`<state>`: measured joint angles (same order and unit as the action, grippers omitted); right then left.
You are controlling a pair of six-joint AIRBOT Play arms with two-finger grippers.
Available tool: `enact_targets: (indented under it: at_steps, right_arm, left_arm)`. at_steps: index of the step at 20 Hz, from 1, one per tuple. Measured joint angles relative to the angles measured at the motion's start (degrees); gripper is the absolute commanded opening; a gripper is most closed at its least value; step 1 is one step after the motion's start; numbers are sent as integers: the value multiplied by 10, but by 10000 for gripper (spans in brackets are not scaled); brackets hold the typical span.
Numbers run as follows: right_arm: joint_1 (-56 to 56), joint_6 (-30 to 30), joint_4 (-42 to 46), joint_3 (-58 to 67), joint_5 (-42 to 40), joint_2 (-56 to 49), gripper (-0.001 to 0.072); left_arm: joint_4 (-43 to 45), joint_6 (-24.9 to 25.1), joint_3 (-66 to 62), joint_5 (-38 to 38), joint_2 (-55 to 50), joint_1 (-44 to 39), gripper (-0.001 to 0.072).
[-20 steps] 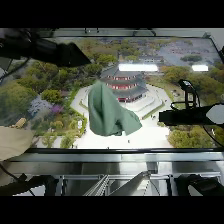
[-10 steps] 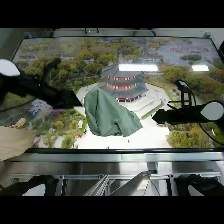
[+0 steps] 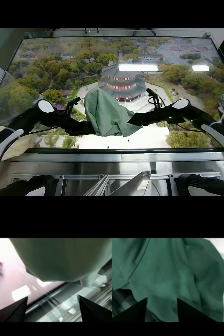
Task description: Fold the shirts.
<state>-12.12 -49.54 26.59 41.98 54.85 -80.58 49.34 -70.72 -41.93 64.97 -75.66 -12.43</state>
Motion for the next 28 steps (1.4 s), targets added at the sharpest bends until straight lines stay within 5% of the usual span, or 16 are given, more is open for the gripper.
enact_targets:
  at_steps: [2,4,6,8,17,28]
  right_arm:
    - [-13,32,-32,1,3,-26,425]
    - [-26,53,-51,3,3,-44,409]
    - [-37,64,-63,10,3,-55,234]
    - [-42,70,-69,17,0,-61,28]
    - [-6,87,-70,40,21,-11,23]
    - [370,47,-36,43,58,281,25]
  left_arm:
    - [0,2,-13,-23,-38,-23,370]
    - [0,7,-35,-32,-72,-38,199]
    - [1,9,-57,-38,-96,-47,44]
    - [2,11,-74,-40,-106,-51,22]
    - [6,35,-93,-4,-19,38,21]
    - [-86,106,-93,99,183,373,22]
